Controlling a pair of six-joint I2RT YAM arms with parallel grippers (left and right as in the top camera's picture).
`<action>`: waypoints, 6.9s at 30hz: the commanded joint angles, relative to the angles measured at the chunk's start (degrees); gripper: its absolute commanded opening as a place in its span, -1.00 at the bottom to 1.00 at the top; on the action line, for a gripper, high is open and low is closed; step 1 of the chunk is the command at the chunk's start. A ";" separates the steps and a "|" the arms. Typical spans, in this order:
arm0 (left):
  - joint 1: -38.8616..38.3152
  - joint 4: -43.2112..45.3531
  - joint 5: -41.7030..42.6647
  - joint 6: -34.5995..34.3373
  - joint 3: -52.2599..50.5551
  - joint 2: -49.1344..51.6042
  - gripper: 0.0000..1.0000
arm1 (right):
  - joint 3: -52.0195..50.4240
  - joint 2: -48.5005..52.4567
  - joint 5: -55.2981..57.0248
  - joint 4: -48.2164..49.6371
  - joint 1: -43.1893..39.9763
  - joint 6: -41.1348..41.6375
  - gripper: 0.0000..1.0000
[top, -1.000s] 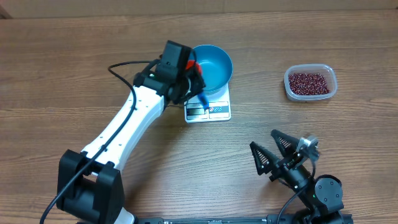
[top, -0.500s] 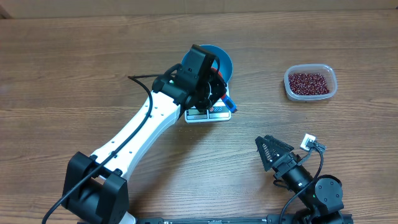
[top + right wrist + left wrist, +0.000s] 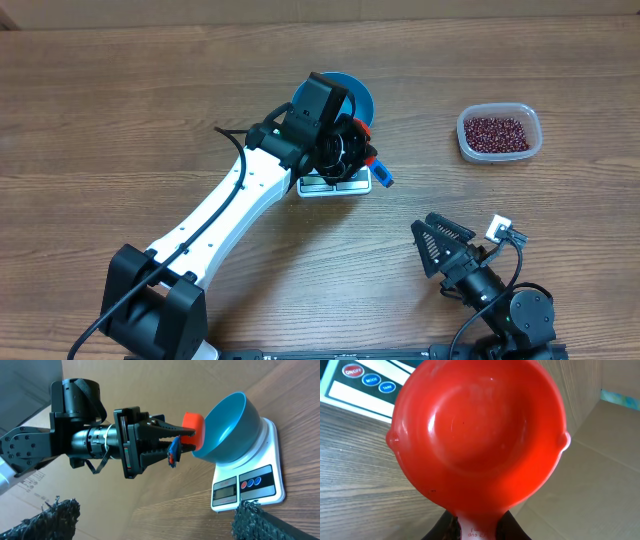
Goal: Scoop item into bowl and weigh 150g on scale
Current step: 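Grasp the cup's blue handle with the right gripper beside the left, then release the left gripper and carry the cup right toward the beans, then move the left gripper down to the scale's front buttons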
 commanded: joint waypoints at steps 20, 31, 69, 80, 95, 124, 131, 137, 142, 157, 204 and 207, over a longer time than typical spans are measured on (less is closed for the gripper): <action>-0.44 0.17 0.96 -1.42 1.38 0.33 -0.91 | 22.05 42.07 -4.28 3.21 0.15 -21.64 0.73; -0.44 0.13 1.14 -1.88 1.38 0.33 -0.91 | 25.31 60.22 -4.83 15.02 2.64 -22.67 0.36; -0.44 -0.68 1.14 -2.05 1.38 0.33 -0.91 | 26.93 67.65 -8.04 23.54 2.64 -21.20 -0.35; -0.44 -0.68 1.16 -2.05 1.38 0.33 -0.92 | 26.93 67.65 -8.41 23.45 2.64 -21.14 -0.75; 1.40 -0.70 2.67 12.52 1.88 0.13 0.08 | 27.82 67.45 -8.39 18.64 2.58 -19.52 -0.93; 4.87 -24.74 -29.44 52.41 5.16 -17.14 1.00 | 40.00 53.13 17.86 -15.69 2.54 -26.21 -0.93; 4.96 -24.44 -30.49 53.51 5.16 -15.87 0.99 | 40.00 49.94 18.25 -17.84 2.54 -27.87 -0.93; 4.96 -24.37 -30.71 53.48 5.16 -15.08 0.99 | 40.00 49.37 17.59 -19.96 2.54 -27.19 -0.93; 4.83 -22.95 -27.89 56.72 5.16 -14.97 1.00 | 40.00 49.37 16.24 -22.01 2.56 -27.32 -0.93; -3.17 -19.65 -32.06 66.47 5.16 -5.90 -0.91 | 40.00 49.37 20.13 -23.54 1.77 -27.65 -0.93; -5.90 -7.34 -32.46 74.25 5.16 17.70 -0.92 | 40.00 49.40 17.75 -23.26 -6.54 -29.14 -0.93; -5.90 -7.39 -32.46 74.25 5.16 17.70 -0.92 | 40.00 49.40 17.75 -23.26 -6.54 -29.14 -0.93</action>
